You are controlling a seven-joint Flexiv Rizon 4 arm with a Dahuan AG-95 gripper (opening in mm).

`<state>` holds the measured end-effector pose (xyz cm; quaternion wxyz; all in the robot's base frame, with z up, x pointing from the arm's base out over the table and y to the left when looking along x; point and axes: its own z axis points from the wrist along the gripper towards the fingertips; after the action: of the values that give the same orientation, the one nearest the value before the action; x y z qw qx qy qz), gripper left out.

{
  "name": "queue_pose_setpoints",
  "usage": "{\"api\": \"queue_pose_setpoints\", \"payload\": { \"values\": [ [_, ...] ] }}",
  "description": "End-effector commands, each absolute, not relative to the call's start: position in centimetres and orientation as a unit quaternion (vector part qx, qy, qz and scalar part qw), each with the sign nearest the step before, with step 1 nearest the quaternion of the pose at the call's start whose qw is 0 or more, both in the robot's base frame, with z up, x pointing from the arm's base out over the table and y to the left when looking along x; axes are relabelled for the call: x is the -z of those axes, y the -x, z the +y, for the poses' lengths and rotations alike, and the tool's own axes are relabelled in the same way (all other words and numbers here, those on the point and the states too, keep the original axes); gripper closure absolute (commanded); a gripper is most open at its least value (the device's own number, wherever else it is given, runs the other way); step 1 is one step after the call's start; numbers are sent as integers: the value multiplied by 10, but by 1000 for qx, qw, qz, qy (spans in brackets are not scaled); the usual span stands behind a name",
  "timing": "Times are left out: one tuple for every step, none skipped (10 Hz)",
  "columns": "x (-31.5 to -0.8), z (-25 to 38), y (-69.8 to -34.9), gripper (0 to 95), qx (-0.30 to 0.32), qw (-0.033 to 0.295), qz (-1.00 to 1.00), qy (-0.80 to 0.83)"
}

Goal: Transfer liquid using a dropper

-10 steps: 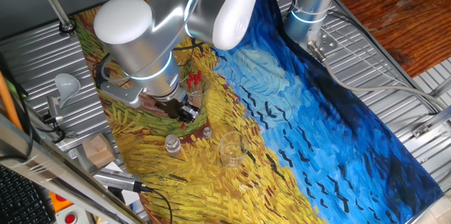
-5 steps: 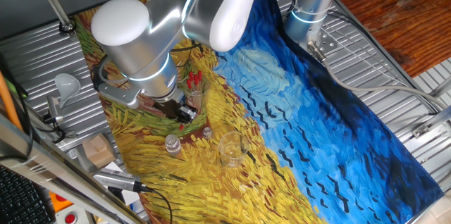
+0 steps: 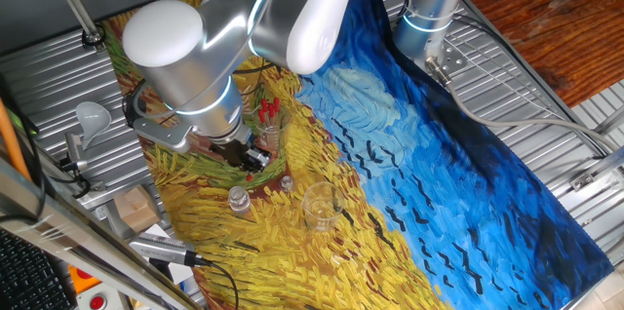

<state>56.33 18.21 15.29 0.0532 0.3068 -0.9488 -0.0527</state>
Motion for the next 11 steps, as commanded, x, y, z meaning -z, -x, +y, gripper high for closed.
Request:
{"api": "queue_pose_setpoints", "payload": {
  "values": [
    [-151,182,-566,950,53,53,-949,-307],
    [-150,182,-568,950,53,52,-949,-307],
    [-149,182,-570,950,53,51,-949,-307],
    [-149,183,-573,950,53,51,-949,-306],
    [-149,184,-574,950,53,51,-949,-306],
    [-148,184,-576,950,53,50,-949,-306],
    [-147,184,-577,950,54,49,-949,-306],
    [-146,184,-578,950,54,48,-949,-307],
    [-145,184,-578,950,54,47,-949,-308],
    [-144,183,-579,950,54,47,-949,-308],
    [-143,183,-579,950,53,47,-948,-309]
  ]
}}
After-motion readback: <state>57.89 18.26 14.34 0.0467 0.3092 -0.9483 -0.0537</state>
